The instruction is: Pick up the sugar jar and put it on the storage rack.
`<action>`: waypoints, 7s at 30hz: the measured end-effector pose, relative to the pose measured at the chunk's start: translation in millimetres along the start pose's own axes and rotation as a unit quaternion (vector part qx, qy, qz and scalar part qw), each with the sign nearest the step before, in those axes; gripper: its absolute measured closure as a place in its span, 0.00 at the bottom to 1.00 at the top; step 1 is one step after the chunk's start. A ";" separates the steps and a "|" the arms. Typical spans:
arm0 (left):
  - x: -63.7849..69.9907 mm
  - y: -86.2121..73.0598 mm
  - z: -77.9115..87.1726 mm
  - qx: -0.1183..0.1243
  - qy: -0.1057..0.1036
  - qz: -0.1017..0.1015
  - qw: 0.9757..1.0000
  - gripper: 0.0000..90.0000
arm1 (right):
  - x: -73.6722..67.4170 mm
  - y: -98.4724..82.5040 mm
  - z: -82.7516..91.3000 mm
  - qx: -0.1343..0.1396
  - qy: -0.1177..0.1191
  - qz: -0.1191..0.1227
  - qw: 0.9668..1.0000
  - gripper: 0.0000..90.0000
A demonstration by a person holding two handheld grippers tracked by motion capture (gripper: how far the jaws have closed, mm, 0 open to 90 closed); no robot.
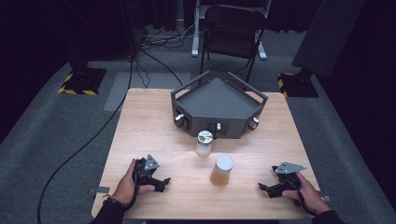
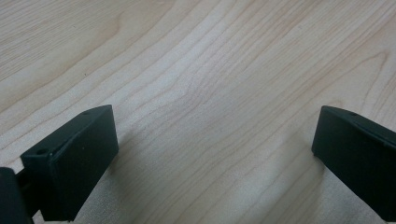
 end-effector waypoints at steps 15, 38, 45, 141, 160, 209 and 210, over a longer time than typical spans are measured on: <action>-0.2 0.2 -0.3 0.001 0.001 0.002 1.000 0.00 | -0.3 -0.5 0.6 -0.001 -0.001 -0.002 1.000 0.00; -0.5 0.1 -0.1 0.001 0.000 0.000 1.000 0.00 | 0.3 -0.4 0.4 0.000 0.001 0.000 1.000 0.00; 1.3 1.1 0.6 -0.003 0.005 -0.001 1.000 0.00 | 0.4 -0.4 0.4 0.000 0.001 0.000 1.000 0.00; 34.5 65.8 17.1 0.105 0.015 -0.071 0.992 0.01 | 0.9 -0.2 0.2 0.000 0.002 0.001 1.000 0.00; 41.4 77.1 4.5 0.104 0.002 -0.082 0.991 0.01 | 0.9 -0.2 0.2 0.000 0.002 0.001 1.000 0.00; 38.8 96.9 -32.6 0.088 -0.011 -0.082 0.993 0.01 | 0.9 -0.2 0.2 0.000 0.002 0.001 1.000 0.00; 38.6 97.2 -33.5 0.089 -0.011 -0.081 0.993 0.01 | 0.9 -0.2 0.2 0.000 0.002 0.001 1.000 0.00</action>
Point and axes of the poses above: each handheld gripper's, and its own axes: z roughly backward along the jaws, y roughly out of its top, x roughly to its right, the point moved 10 cm from there along -z, roughly forward along the jaws, and after that the axes turned 2 degrees about -y, right-handed, at the moved point
